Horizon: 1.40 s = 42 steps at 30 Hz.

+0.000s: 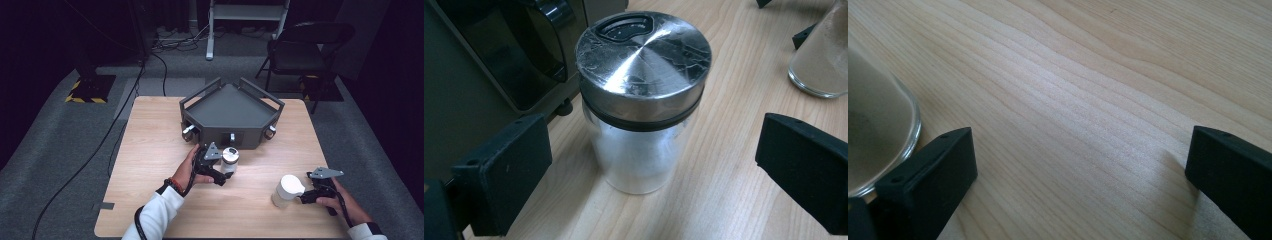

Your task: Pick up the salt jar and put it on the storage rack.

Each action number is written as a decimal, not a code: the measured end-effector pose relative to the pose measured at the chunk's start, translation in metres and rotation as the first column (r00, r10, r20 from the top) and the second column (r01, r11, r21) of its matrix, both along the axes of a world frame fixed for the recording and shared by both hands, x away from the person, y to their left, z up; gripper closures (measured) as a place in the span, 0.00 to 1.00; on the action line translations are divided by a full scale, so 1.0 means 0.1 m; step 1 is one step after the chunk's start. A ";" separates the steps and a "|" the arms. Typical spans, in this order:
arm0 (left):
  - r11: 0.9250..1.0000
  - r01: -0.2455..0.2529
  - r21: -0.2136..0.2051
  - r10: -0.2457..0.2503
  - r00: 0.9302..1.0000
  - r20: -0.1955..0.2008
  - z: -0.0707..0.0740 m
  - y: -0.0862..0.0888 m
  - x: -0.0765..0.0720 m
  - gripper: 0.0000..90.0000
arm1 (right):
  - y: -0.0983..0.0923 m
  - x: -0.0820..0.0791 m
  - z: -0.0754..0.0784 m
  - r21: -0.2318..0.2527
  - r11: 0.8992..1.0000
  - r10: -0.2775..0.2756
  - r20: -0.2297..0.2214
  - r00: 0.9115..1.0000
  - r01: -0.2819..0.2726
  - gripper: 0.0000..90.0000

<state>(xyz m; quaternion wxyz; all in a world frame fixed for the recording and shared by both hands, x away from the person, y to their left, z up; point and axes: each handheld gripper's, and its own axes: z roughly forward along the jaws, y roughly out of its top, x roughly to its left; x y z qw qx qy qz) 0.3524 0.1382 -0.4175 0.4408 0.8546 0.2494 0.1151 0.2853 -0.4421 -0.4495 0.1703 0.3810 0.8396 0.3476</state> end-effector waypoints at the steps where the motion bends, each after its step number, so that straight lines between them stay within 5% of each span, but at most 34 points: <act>1: 1.000 -0.002 -0.002 0.002 1.000 -0.002 -0.01 -0.01 0.01 0.01 | 0.00 0.00 0.00 0.000 1.000 0.000 0.000 1.000 0.000 0.00; 13: 0.999 -0.040 0.002 0.040 0.999 -0.014 -0.14 -0.18 0.11 0.03 | 0.00 0.00 0.00 0.000 1.000 0.001 0.000 1.000 -0.001 0.00; 22: 0.995 -0.091 -0.035 0.090 0.996 -0.020 -0.32 -0.26 0.13 0.08 | 0.00 0.00 0.00 0.000 1.000 0.003 0.000 1.000 -0.003 0.00; 34: 0.992 -0.101 -0.072 0.103 0.994 0.033 -0.49 -0.36 0.04 0.31 | -0.01 0.00 0.00 0.001 1.000 0.008 0.000 1.000 -0.008 0.00; 42: 0.992 -0.101 -0.078 0.105 0.993 0.055 -0.53 -0.38 0.02 0.33 | -0.01 0.01 0.00 0.001 1.000 0.013 0.000 1.000 -0.013 0.00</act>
